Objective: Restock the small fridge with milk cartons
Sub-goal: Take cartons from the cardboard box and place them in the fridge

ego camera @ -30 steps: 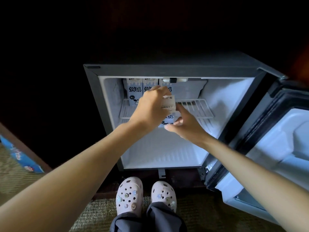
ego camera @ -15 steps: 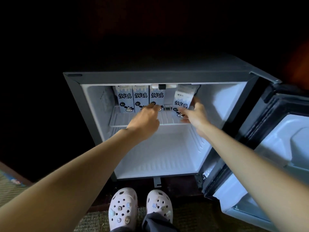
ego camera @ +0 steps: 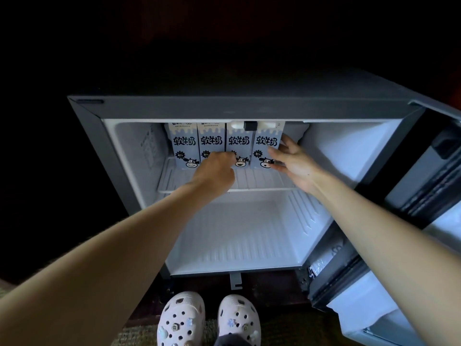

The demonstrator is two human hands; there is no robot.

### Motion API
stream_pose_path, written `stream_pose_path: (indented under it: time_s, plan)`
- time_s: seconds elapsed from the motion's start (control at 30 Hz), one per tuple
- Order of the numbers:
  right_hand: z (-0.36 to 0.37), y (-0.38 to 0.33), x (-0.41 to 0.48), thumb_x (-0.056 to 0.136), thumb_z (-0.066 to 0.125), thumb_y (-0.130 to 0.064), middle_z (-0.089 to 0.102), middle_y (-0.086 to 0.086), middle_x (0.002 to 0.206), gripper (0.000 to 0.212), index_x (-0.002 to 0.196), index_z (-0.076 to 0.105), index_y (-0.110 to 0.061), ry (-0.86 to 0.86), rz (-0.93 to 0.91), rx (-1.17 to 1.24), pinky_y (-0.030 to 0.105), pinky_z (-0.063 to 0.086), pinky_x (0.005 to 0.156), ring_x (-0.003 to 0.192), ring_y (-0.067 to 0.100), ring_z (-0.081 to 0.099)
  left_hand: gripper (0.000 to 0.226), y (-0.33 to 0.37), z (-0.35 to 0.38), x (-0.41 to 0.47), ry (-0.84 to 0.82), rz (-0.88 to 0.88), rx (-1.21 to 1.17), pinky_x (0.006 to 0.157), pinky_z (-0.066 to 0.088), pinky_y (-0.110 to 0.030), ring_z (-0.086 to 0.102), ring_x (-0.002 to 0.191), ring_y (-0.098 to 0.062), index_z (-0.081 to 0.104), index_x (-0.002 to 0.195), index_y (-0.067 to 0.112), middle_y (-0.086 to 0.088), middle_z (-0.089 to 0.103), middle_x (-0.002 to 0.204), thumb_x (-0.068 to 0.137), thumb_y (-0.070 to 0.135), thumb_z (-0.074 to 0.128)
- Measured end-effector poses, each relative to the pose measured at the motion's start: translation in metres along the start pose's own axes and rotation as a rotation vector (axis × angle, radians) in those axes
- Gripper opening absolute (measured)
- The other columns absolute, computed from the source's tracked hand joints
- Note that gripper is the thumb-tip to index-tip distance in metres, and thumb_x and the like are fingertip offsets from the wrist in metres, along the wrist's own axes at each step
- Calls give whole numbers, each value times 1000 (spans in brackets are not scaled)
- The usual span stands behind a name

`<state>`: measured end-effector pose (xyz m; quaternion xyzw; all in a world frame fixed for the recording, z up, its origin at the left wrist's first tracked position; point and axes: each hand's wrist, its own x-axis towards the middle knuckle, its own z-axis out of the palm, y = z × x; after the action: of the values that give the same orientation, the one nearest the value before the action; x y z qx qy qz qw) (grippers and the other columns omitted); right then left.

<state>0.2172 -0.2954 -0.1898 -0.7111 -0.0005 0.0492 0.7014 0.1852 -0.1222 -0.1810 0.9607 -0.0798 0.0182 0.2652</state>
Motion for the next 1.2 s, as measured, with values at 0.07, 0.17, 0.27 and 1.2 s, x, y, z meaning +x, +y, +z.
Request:
stream_pose_path:
  time_s: [0.07,0.17,0.27,1.2]
  plan:
    - [2,2,3,93,51,-7,59,-9,108,52,140,34,-22,-23,-3,-16,20,48,77,98,11,57,32,-3,2,0,2,4,-2,80,54,-46,61,91,-33,58,98,-1,-18,64,97,82,-11,33]
    - [3,2,5,95,48,-10,59,-9,107,50,141,34,-22,-28,6,-16,18,46,76,95,6,56,38,-6,4,1,3,5,-22,87,53,-46,61,100,-32,58,106,1,-18,64,107,81,-15,33]
    - [4,6,4,96,46,-10,56,-2,118,47,142,35,-18,7,-3,-66,20,47,83,97,7,55,46,-5,5,-2,-12,4,-26,96,48,-44,56,113,-29,53,117,4,-14,59,121,81,-17,33]
    - [122,-27,-178,86,46,7,57,16,125,37,123,51,1,165,-278,-694,24,41,91,116,28,54,44,9,-70,-155,129,-173,-58,85,45,-34,55,112,-35,54,123,9,-18,57,126,88,-3,31]
